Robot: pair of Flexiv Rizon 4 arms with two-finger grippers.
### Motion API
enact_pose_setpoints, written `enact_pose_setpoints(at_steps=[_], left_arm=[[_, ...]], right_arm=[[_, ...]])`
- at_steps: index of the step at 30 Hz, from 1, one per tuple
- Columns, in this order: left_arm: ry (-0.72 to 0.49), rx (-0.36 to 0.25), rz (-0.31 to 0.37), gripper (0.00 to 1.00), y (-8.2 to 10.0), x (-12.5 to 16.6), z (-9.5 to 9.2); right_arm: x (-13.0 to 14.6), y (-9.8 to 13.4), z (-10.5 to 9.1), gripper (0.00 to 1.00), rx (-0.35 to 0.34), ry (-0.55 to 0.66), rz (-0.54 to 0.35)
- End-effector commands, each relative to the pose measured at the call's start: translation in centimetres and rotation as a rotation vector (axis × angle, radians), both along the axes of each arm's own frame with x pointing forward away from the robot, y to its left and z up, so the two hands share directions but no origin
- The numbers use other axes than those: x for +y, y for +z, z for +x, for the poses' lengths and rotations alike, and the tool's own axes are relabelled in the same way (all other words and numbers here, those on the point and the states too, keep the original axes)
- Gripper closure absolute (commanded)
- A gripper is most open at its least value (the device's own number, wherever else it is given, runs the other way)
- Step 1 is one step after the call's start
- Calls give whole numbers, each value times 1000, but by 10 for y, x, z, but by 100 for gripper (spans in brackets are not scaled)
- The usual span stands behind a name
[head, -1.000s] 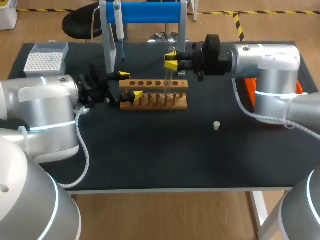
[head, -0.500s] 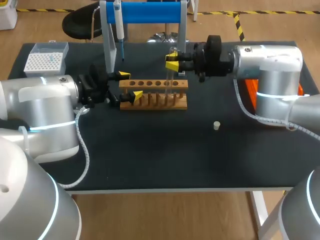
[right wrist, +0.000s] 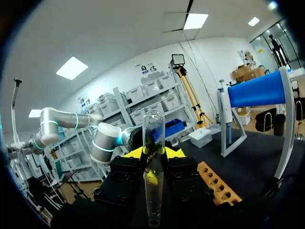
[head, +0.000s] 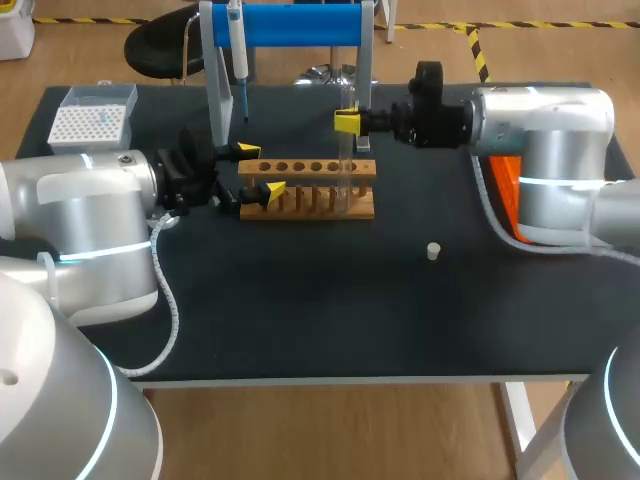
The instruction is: Invert the test tube, pick up the pipette, mount the tip to pipette, aspirate from beaker and dispense into the tube, eject the tip, return the pipette, and cap with the stopper.
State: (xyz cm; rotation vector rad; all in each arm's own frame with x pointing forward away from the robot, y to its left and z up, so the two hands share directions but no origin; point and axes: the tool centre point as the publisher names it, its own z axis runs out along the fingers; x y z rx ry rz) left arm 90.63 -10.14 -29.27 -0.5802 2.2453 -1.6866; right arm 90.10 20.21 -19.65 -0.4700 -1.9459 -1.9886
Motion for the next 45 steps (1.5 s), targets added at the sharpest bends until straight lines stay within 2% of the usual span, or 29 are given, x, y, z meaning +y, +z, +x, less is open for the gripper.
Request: enact_pose_setpoints(at_steps=[1,6,10,16,21,27,34,38,40,42,45], left_arm=[[3,-2,1,0,0,-1,0],[3,-2,1,0,0,-1,0],[3,-2,1,0,0,-1,0],[3,-2,1,0,0,-1,0],[3,-2,1,0,0,-1,0],[3,-2,1,0,0,-1,0],[3,-2,1,0,0,-1,0],[3,-2,1,0,0,-1,0],[3,-2,1,0,0,-1,0],[3,-2,1,0,0,-1,0],[3,-2,1,0,0,-1,0]], right_arm=[[-6,9,-8,100,481,-31,-50],[-8,7,-15,100,628,-23,-73],[-13,4,-18,100,737,13,-58],[-17,-2,-28,100,850,50,-82],[-19,-8,-35,100,881,59,-98],[-20,-11,-36,100,927,47,-66],[-21,-13,-36,100,949,52,-37],[-21,-15,-37,100,992,67,-46],[-21,-15,-38,100,1086,94,-31],[-22,-14,-38,100,1062,88,-46],[-23,-15,-37,100,1073,90,-55]])
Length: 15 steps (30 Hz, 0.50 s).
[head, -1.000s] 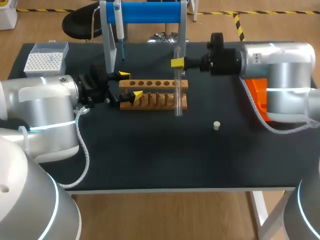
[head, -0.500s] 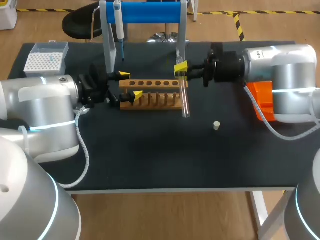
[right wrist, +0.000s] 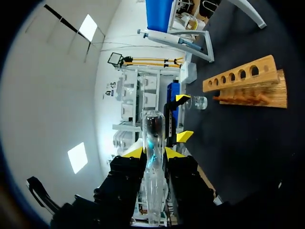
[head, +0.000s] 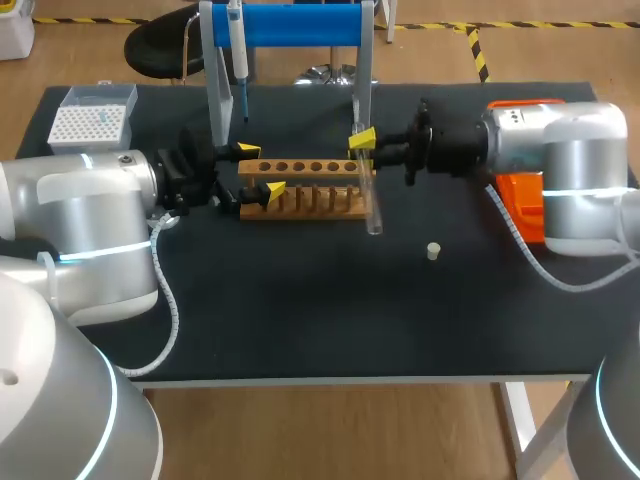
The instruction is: Invert the test tube, pick up the pipette, mount the tip to pipette, aspirate from beaker and dispense into the tube, eject the tip, return the pipette, and cap with the stopper.
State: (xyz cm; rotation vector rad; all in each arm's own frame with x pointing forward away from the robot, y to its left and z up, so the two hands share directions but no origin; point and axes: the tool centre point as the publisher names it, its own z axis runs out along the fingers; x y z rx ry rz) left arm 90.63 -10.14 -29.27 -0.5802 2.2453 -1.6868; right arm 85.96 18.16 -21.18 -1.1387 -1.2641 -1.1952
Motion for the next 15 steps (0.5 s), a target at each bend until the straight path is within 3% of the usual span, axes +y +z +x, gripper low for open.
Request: enact_pose_setpoints(at_steps=[1,15], left_arm=[[3,-2,1,0,0,-1,0],[3,-2,1,0,0,-1,0]], right_arm=[[-3,-1,5,100,3,16,-13],[-5,-4,5,100,64,-9,-7]])
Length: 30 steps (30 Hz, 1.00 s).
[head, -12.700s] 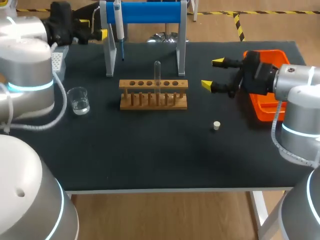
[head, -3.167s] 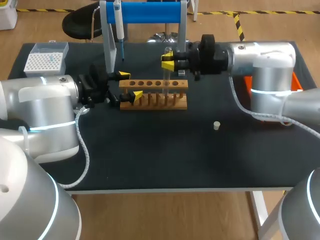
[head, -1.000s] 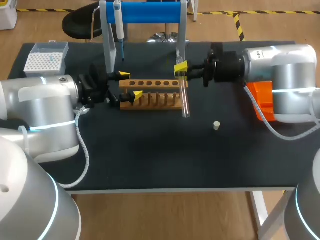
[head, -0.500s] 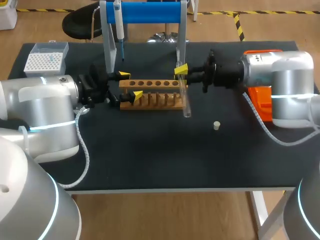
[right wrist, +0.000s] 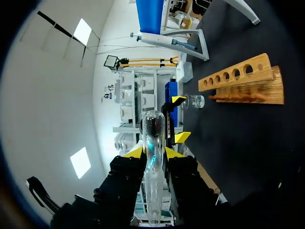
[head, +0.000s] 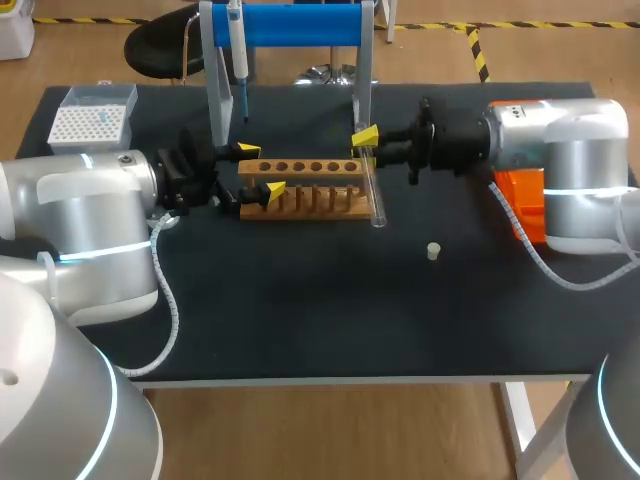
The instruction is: Invert the test tube, pick up the pipette, mount the tip to pipette, aspirate from beaker and dispense into the tube, eject the tip, return the pipette, and cap with the stopper.
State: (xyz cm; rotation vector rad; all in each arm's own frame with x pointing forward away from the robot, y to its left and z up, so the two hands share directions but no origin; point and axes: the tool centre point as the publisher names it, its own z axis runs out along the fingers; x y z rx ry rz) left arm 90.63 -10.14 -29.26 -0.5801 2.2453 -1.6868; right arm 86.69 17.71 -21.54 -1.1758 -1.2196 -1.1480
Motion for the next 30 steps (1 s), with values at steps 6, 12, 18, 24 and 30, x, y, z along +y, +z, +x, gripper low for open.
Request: enact_pose_setpoints(at_steps=[6,12,18,24,30], left_arm=[[3,-2,1,0,0,-1,0],[3,-2,1,0,0,-1,0],[3,-2,1,0,0,-1,0],[3,-2,1,0,0,-1,0],[-20,-90,-23,0,4,-3,-2]], right_arm=[[-1,-2,-2,100,-10,-1,-3],[-1,-2,-1,100,-15,-1,2],[-2,-1,-1,100,-25,-12,-1],[-2,-1,-1,100,-25,-12,-1],[-2,-1,-1,100,-25,-12,-1]])
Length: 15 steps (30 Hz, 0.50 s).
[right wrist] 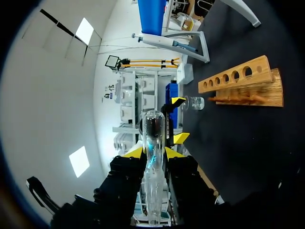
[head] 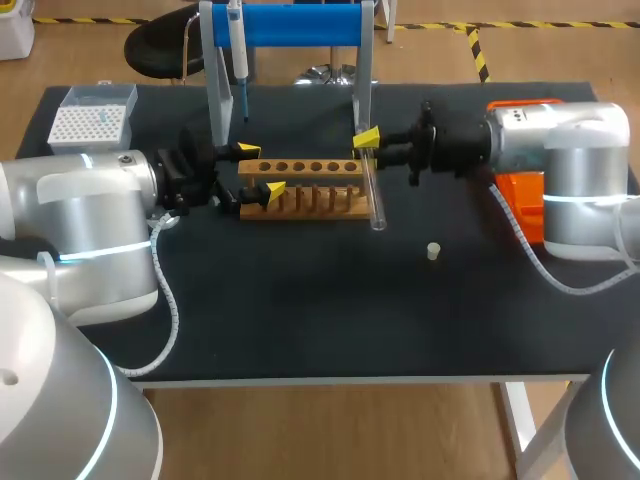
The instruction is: Invert the test tube, pick up the pipette, mount the tip to pipette, aspirate from beaker and dispense into the tube, eject the tip, return the pipette, and cap with the stopper.
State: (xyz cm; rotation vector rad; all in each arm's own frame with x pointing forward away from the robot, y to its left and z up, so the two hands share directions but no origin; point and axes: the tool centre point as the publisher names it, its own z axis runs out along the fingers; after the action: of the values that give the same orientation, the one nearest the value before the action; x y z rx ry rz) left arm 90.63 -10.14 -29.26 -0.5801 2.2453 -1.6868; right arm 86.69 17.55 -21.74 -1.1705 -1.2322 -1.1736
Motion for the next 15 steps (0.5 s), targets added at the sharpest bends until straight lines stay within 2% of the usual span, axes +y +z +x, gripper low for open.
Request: enact_pose_setpoints(at_steps=[1,2,4,6,7,8,15], left_arm=[[-53,-199,-84,0,8,-5,-4],[-85,-298,-93,0,10,-7,-7],[-135,-455,-63,0,10,-10,-11],[-222,-655,-63,0,11,-13,-19],[-230,-712,-42,0,11,-14,-22],[-228,-715,-18,0,10,-14,-21],[-228,-715,-18,0,10,-14,-21]], right_arm=[[0,1,-1,100,0,-2,-3],[0,1,-1,100,0,-2,-3],[0,1,-1,100,0,-2,-3],[0,1,-1,100,0,-2,-3],[0,1,-1,100,0,-2,-3],[0,1,-1,100,0,-2,-3],[0,1,-1,100,0,-2,-3]])
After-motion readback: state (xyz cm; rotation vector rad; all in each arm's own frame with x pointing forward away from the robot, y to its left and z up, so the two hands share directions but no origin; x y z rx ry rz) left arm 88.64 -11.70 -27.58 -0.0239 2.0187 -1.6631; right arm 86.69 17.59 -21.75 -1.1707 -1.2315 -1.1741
